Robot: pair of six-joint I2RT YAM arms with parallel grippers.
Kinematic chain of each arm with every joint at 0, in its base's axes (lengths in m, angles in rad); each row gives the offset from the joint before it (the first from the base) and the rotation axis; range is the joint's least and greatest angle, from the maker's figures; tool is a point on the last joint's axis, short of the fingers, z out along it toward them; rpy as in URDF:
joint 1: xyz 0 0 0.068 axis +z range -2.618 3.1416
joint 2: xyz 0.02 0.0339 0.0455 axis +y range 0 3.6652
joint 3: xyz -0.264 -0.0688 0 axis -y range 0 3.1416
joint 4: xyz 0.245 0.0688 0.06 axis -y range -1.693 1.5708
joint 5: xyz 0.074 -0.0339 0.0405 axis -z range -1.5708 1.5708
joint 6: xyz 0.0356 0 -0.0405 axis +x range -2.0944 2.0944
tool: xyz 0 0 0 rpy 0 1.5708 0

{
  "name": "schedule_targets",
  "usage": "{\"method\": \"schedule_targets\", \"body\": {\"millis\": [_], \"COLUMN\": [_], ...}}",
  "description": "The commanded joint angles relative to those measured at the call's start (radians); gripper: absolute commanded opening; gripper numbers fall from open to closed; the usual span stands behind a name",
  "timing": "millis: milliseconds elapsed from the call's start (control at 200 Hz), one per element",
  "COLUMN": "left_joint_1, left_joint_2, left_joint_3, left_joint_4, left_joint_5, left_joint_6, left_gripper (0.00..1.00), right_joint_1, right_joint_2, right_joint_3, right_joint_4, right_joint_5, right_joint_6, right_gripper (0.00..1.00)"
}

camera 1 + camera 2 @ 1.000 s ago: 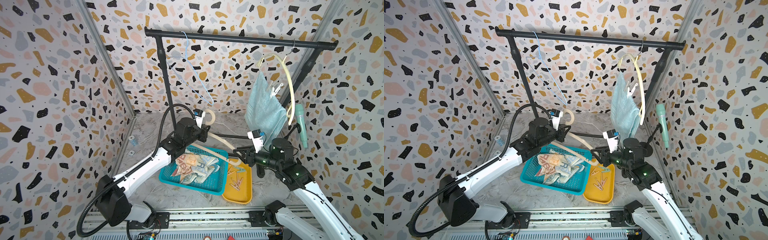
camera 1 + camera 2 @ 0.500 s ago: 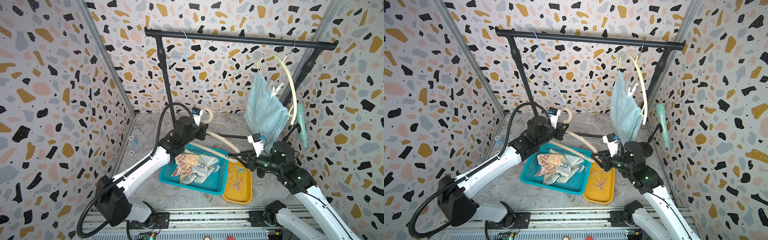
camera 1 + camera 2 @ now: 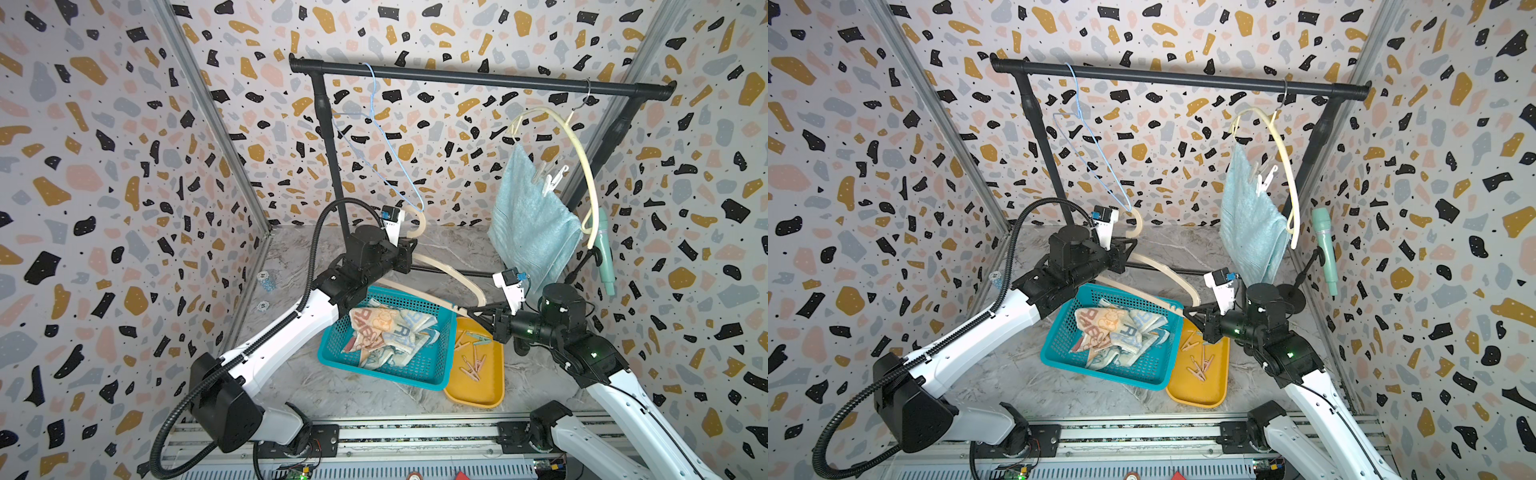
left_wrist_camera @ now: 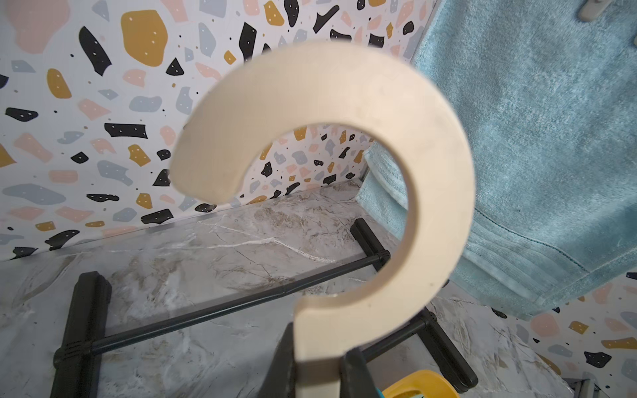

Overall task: Remove the clothespins securing towels to the hanger
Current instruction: Place the hanger on the clothesline.

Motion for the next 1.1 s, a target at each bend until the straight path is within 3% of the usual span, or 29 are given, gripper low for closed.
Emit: {"method": "schedule_targets", "body": {"millis": [0,390,441,471,561,591,1096], "left_joint_1": [0.006,0.006,0.006,0.006,0.006,0.006,0.007], "left_joint_2": [-0.005,-0.015,-0.014,-0.013,-0.02,-0.025,-0.197], "left_joint_3": [0.028,0.022,0.026,0.03,0.038,0.042,0.042], "left_joint_4": [0.04,0.022,0.013,0.006,-0.003,-0.005,-0.059], "left_joint_5": [0.008,0.001,-0.003,-0.009,-0.015,-0.018,-0.093], "left_joint_6": [-0.018,-0.017,-0.018,-0.02,-0.017,-0.016,0.038], "left_gripper": [0.0,0.0,0.36,0.51,0.75,0.79,0.86], "right_joint_1": [0.0,0.0,0.0,0.0,0.0,0.0,0.0], "right_joint_2": [-0.005,-0.008,-0.012,-0.014,-0.023,-0.026,0.026], "right_joint_3": [0.014,0.05,0.064,0.078,0.144,0.172,0.662], "right_joint_4": [0.01,0.008,-0.005,-0.018,-0.067,-0.085,-0.372], "right_joint_5": [-0.004,0.028,0.047,0.07,0.132,0.153,0.46], "right_joint_6": [-0.001,-0.006,-0.01,-0.018,-0.044,-0.052,-0.199], "right_gripper": [0.0,0.0,0.0,0.0,0.0,0.0,0.0]}}
